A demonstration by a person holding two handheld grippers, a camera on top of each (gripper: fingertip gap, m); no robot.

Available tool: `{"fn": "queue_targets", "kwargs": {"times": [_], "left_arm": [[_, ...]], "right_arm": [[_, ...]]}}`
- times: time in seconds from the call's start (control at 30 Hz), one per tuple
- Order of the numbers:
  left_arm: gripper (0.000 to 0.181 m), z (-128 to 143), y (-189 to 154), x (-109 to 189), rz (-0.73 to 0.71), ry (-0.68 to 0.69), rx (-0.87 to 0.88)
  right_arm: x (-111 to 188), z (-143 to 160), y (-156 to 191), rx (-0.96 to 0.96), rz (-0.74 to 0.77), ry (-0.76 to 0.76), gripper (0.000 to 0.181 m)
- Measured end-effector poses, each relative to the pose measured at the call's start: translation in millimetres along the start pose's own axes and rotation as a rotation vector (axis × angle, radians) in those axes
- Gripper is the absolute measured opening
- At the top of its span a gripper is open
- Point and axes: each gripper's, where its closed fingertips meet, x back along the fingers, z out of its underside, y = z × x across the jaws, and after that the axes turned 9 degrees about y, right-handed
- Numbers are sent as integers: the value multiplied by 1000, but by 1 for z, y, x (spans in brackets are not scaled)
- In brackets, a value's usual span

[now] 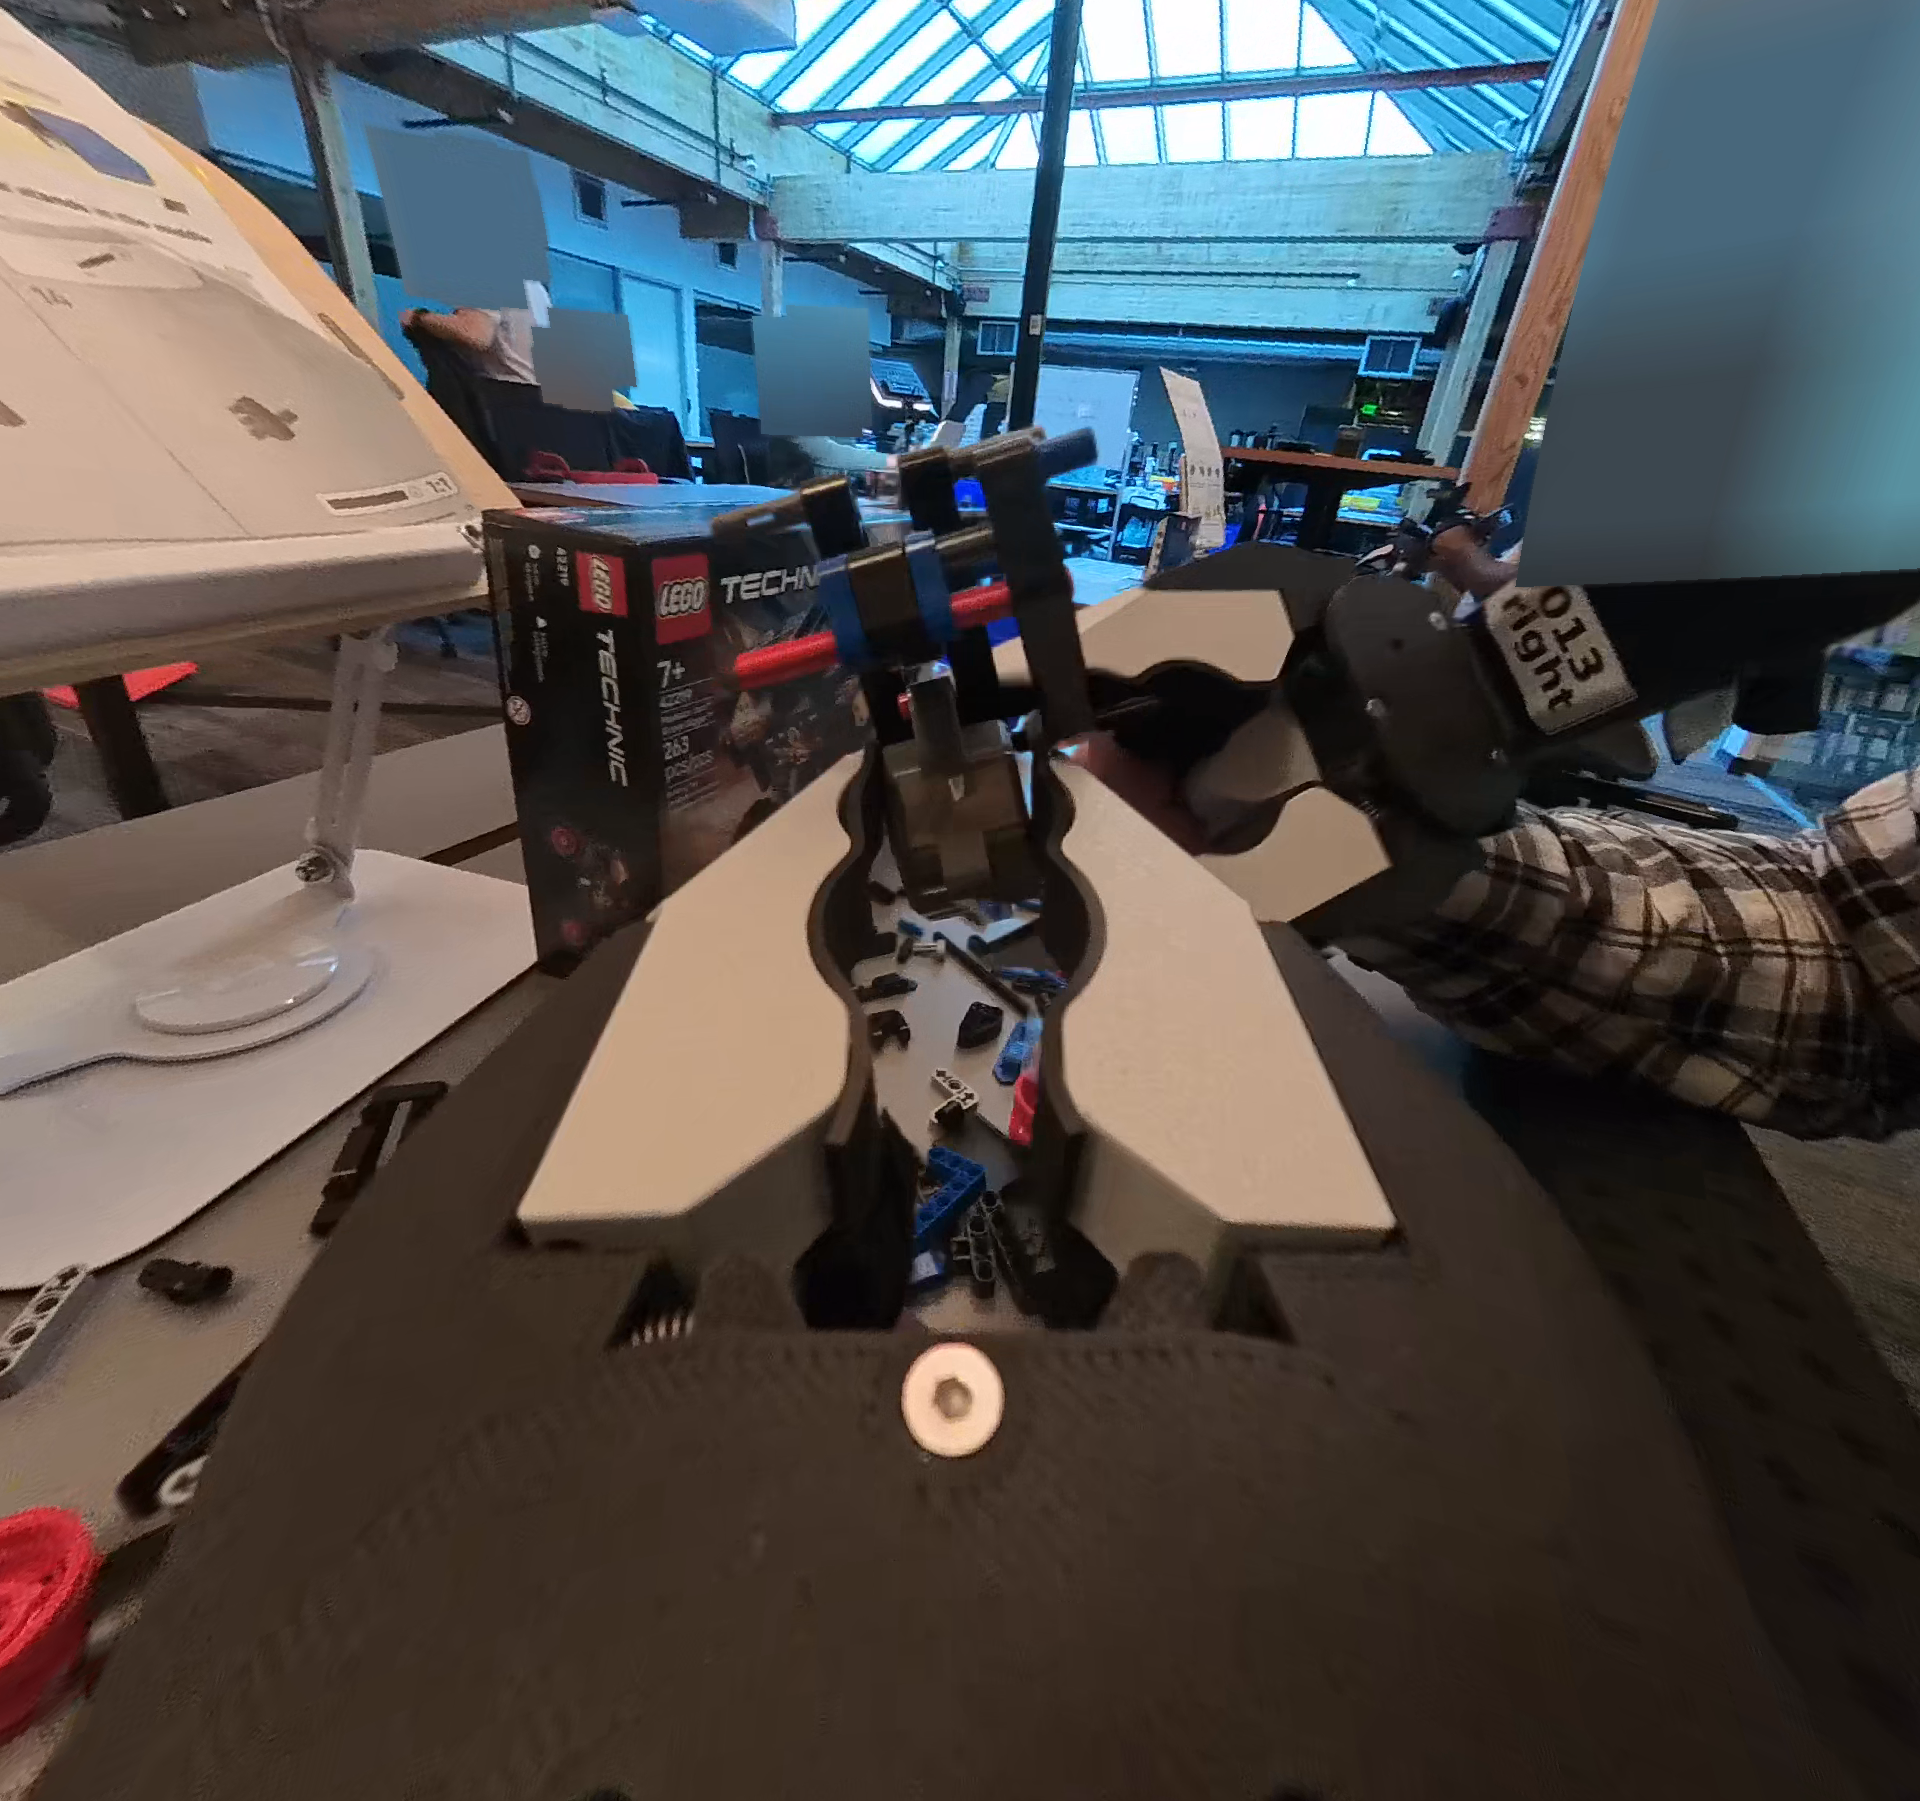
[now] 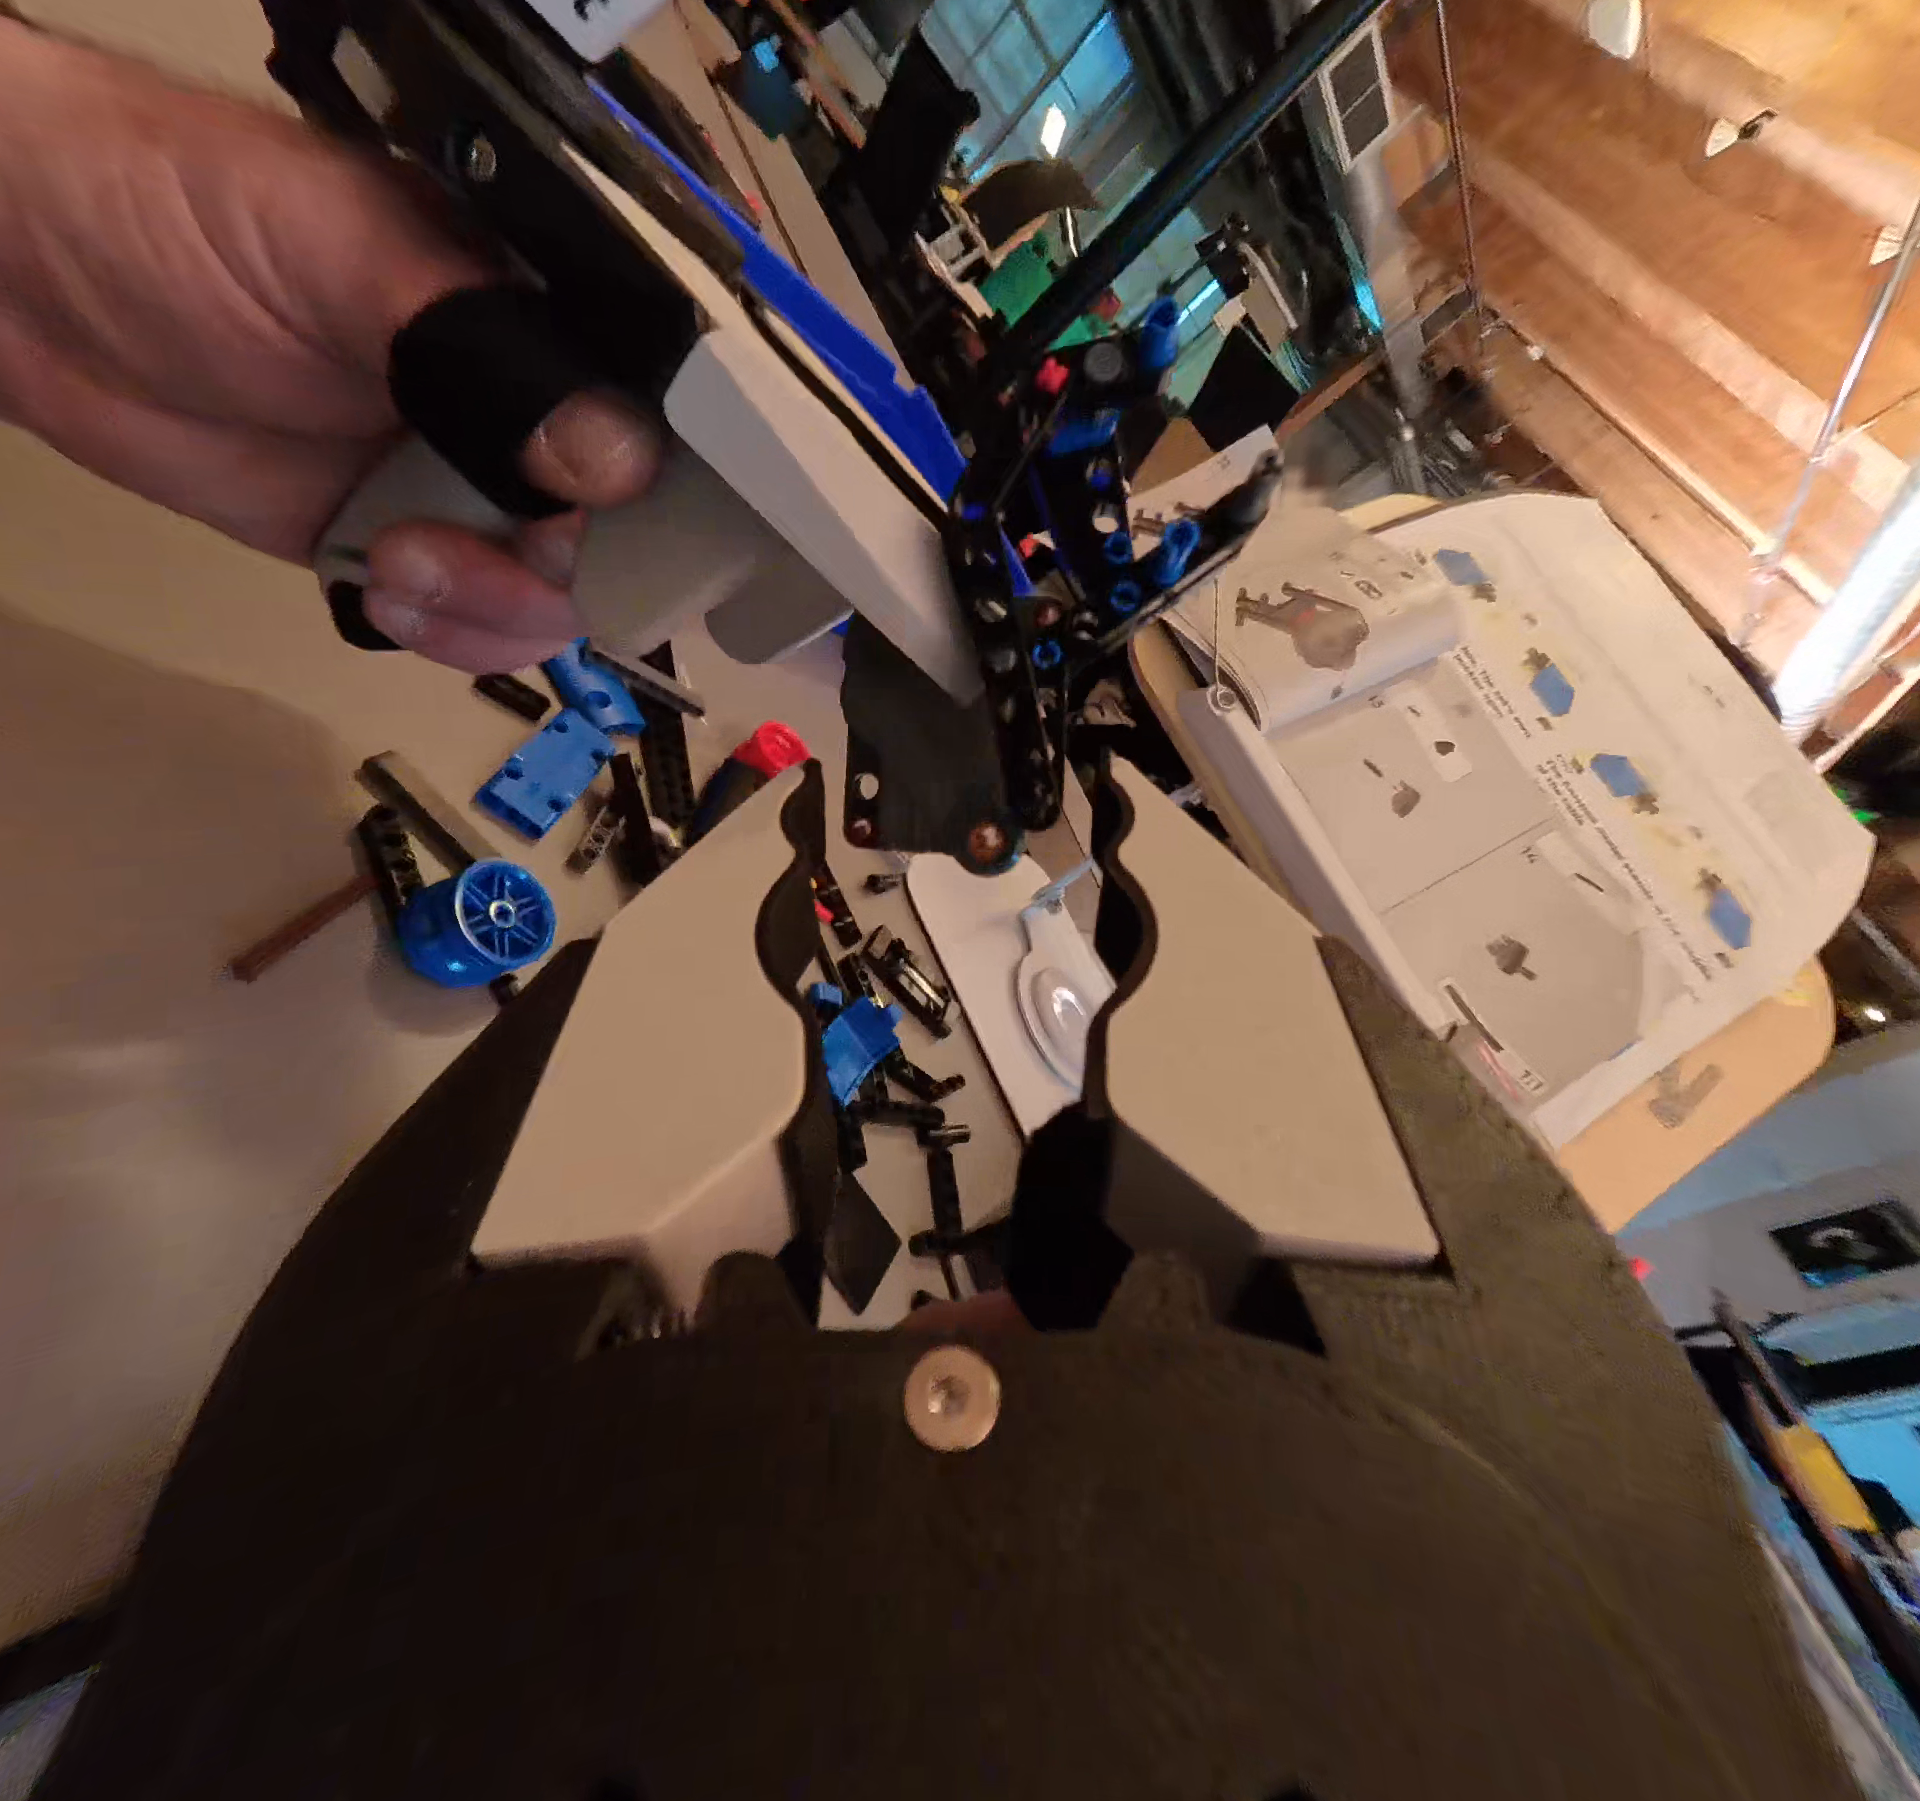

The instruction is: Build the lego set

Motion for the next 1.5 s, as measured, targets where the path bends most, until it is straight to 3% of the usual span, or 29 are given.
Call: {"fn": "queue_targets", "kwargs": {"times": [0.4,0.47,0.63,0.77,0.8,0.9,0.97,1.23,1.5], "left_arm": [[26,-3,-6,0,66,-42,57],[37,4,-9,-5,90,2,79],[27,6,-12,-7,74,32,24],[25,-1,0,1,12,-15,20],[26,-5,2,4,2,-35,23],[25,-11,2,8,-22,-63,-15],[25,-11,2,7,-65,-58,-74],[25,-21,8,14,-295,-57,-341],[25,-25,9,18,-430,-25,-514]], "right_arm": [[-1,4,-1,-22,19,35,41],[0,2,1,-6,15,16,42],[-1,-2,3,-5,19,-2,42],[6,-3,0,-35,-16,-23,56],[11,-8,-3,-54,-28,-49,51],[25,-24,-5,-134,-85,-138,12],[24,-25,-7,-199,-97,-140,2],[25,-38,-4,-608,-334,-252,20],[18,-36,-5,-684,-302,-237,5]]}}
